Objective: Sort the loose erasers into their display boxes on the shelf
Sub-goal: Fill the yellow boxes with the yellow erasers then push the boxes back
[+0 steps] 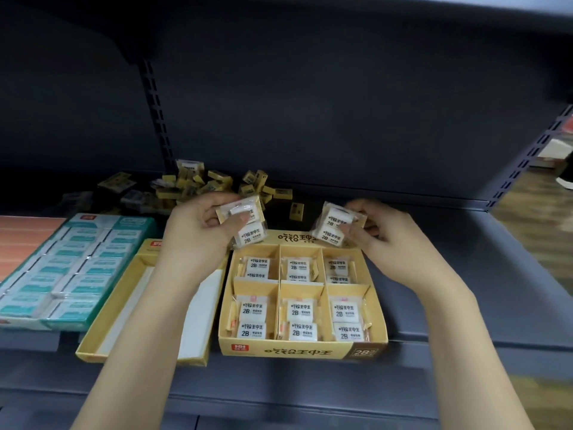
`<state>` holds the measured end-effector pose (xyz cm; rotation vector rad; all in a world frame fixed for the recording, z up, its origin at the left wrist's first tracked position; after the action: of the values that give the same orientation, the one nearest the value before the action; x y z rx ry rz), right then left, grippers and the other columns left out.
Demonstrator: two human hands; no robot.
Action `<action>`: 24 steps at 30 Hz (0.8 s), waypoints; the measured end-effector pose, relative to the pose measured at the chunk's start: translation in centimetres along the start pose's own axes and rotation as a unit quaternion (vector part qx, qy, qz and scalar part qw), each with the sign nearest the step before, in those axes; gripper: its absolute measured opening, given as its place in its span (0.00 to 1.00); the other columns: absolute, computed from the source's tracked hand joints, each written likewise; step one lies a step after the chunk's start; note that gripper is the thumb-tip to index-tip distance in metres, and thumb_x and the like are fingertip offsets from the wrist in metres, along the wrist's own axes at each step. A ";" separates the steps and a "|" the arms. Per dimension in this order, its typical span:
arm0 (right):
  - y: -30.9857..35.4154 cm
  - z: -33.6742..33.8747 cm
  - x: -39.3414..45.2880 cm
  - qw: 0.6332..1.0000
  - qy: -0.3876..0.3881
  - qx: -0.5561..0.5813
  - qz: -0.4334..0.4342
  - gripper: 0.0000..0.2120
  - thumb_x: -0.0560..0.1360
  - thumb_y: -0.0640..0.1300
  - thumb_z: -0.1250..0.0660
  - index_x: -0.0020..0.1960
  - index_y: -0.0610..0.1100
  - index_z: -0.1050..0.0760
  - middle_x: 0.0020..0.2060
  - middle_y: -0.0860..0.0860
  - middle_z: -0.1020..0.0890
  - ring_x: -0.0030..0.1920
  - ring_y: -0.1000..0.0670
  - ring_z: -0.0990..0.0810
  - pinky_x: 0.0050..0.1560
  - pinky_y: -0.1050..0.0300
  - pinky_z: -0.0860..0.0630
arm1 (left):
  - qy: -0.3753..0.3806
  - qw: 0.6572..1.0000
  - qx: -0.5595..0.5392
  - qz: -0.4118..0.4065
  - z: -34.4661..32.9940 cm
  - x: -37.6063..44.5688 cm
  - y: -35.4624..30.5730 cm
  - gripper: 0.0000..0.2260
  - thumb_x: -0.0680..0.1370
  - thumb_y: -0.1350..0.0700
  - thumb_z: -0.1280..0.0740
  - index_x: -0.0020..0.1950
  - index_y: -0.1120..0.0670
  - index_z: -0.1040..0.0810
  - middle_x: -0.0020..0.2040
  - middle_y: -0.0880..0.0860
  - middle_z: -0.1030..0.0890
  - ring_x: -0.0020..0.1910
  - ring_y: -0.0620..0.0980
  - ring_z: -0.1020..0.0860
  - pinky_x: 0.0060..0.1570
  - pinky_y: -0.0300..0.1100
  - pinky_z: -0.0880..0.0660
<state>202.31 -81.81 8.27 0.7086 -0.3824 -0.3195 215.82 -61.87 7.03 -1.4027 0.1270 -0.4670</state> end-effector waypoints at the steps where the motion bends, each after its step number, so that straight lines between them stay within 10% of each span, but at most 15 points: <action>1: 0.0 0.2 -0.1 1.000 -0.003 -0.001 0.003 0.06 0.77 0.45 0.36 0.52 0.55 0.27 0.46 0.56 0.19 0.45 0.53 0.20 0.46 0.58 0.25 | 0.004 1.000 0.007 0.000 -0.2 -0.1 -0.1 0.09 0.74 0.62 0.30 0.51 0.50 0.21 0.43 0.46 0.18 0.37 0.36 0.20 0.34 0.28 0.26; 12: -1.5 1.0 -1.7 0.995 0.055 0.065 -0.045 0.07 0.71 0.46 0.28 0.48 0.54 0.23 0.42 0.56 0.18 0.37 0.59 0.24 0.44 0.59 0.25 | 0.068 0.998 0.010 -0.002 -2.2 -1.6 -2.4 0.10 0.71 0.61 0.28 0.45 0.46 0.21 0.37 0.42 0.16 0.36 0.38 0.19 0.32 0.29 0.25; 18: -1.6 -0.3 -2.8 0.990 0.065 0.113 -0.053 0.05 0.70 0.46 0.28 0.44 0.52 0.23 0.41 0.54 0.18 0.41 0.47 0.21 0.47 0.48 0.23 | 0.130 0.988 0.061 0.063 -2.9 -2.6 -0.3 0.08 0.73 0.59 0.30 0.48 0.47 0.19 0.41 0.46 0.15 0.40 0.42 0.18 0.40 0.35 0.25; 24: 0.2 0.0 -2.2 0.994 -0.025 0.099 -0.025 0.05 0.72 0.45 0.29 0.44 0.53 0.24 0.38 0.55 0.19 0.32 0.58 0.27 0.31 0.67 0.29 | 0.083 0.990 0.096 0.060 -0.9 -2.2 0.3 0.07 0.76 0.60 0.33 0.49 0.48 0.21 0.43 0.46 0.18 0.36 0.34 0.21 0.31 0.22 0.30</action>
<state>200.39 -80.70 7.90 0.9070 -0.4493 -0.3495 213.56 -61.80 6.18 -1.1603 0.2929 -0.4822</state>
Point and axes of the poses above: each hand's wrist, its own x-axis towards the middle knuckle, its own z-axis out of the back of the hand, y = z × x, the point moved 10 cm from there along x, towards the middle knuckle
